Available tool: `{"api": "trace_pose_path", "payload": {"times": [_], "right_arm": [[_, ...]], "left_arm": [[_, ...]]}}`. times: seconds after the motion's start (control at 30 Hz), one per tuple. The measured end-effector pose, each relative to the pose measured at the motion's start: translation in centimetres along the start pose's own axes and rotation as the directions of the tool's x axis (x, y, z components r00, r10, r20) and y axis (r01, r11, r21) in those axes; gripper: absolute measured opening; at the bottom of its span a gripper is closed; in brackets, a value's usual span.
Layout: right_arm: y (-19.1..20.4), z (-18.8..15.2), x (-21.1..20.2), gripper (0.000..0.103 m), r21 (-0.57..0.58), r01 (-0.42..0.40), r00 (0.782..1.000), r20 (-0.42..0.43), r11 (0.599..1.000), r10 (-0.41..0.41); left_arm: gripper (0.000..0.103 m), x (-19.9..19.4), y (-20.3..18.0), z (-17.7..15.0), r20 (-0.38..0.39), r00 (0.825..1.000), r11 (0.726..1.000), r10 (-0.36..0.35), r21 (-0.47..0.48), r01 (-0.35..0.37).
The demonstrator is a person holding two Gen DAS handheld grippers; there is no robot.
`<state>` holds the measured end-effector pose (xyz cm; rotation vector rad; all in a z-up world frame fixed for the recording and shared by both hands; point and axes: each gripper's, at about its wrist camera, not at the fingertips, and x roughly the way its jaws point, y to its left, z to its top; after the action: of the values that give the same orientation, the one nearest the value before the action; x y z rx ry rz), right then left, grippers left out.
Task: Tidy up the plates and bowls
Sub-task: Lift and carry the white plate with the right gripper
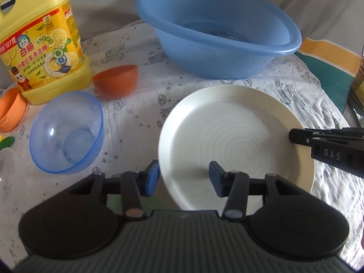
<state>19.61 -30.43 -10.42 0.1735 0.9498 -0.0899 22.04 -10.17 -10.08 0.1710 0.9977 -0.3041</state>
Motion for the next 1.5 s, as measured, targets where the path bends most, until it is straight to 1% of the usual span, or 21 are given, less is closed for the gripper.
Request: {"api": "trace_pose_path", "payload": {"times": [0.1, 0.13, 0.17, 0.2, 0.23, 0.43, 0.6, 0.73, 0.9, 1.13, 1.33, 1.43, 1.5], "right_arm": [[0.2, 0.0, 0.1, 0.013, 0.001, 0.006, 1.000, 0.007, 1.000, -0.006], [0.3, 0.0, 0.1, 0.013, 0.005, 0.009, 1.000, 0.010, 1.000, -0.009], [0.4, 0.0, 0.0, 0.013, 0.010, 0.010, 1.000, 0.011, 1.000, -0.011], [0.5, -0.1, -0.1, 0.013, 0.016, 0.015, 1.000, 0.014, 1.000, -0.016], [0.6, -0.1, -0.3, 0.013, 0.020, 0.026, 1.000, 0.016, 0.999, -0.026], [0.0, -0.5, -2.3, 0.013, 0.060, 0.014, 1.000, 0.024, 0.998, -0.016], [-0.3, -0.8, -5.4, 0.013, 0.070, 0.000, 0.999, 0.044, 0.998, -0.003], [-0.6, -1.7, -8.4, 0.013, 0.076, -0.012, 0.998, 0.060, 0.997, 0.007], [-0.7, -3.7, -12.3, 0.013, 0.080, -0.011, 0.997, 0.076, 0.997, 0.005], [-1.4, -7.3, -16.9, 0.013, 0.089, -0.007, 0.997, 0.072, 0.996, 0.000], [-1.9, -11.5, -19.0, 0.013, 0.091, 0.005, 0.999, 0.044, 0.996, -0.009], [-2.3, -13.3, -19.5, 0.013, 0.095, 0.018, 0.999, 0.033, 0.995, -0.022], [-2.5, -13.9, -19.5, 0.013, 0.097, 0.031, 0.999, 0.027, 0.995, -0.034]], "left_arm": [[0.048, 0.0, 0.0, 0.0, 0.003, 1.000, 1.000, 0.000, -0.009, 0.000], [0.046, 0.0, 0.0, 0.0, 0.006, 1.000, 1.000, 0.001, -0.010, -0.001], [0.042, -0.1, 0.0, 0.0, 0.010, 1.000, 1.000, 0.002, -0.014, -0.002], [0.036, -0.3, 0.0, 0.0, 0.012, 1.000, 1.000, 0.006, -0.016, -0.006], [0.035, -0.5, 0.1, 0.0, 0.013, 1.000, 1.000, 0.006, -0.018, -0.005], [0.035, -2.9, -0.5, -0.4, 0.039, 0.999, 0.999, -0.005, -0.038, 0.006], [0.035, -6.1, -1.6, -1.3, 0.063, 0.998, 0.999, -0.010, -0.043, 0.013], [0.035, -9.1, -2.0, -2.6, 0.083, 0.996, 0.999, -0.023, -0.044, 0.026], [0.035, -12.3, -2.7, -4.6, 0.098, 0.994, 0.998, -0.040, -0.053, 0.046], [0.036, -15.2, -4.0, -8.4, 0.080, 0.994, 0.995, -0.070, -0.061, 0.075], [0.037, -15.5, -4.9, -12.1, 0.040, 0.995, 0.992, -0.093, -0.081, 0.096], [0.037, -15.2, -5.3, -13.4, 0.021, 0.994, 0.990, -0.109, -0.086, 0.110], [0.037, -15.0, -5.7, -14.0, 0.015, 0.994, 0.990, -0.113, -0.080, 0.113]]}}
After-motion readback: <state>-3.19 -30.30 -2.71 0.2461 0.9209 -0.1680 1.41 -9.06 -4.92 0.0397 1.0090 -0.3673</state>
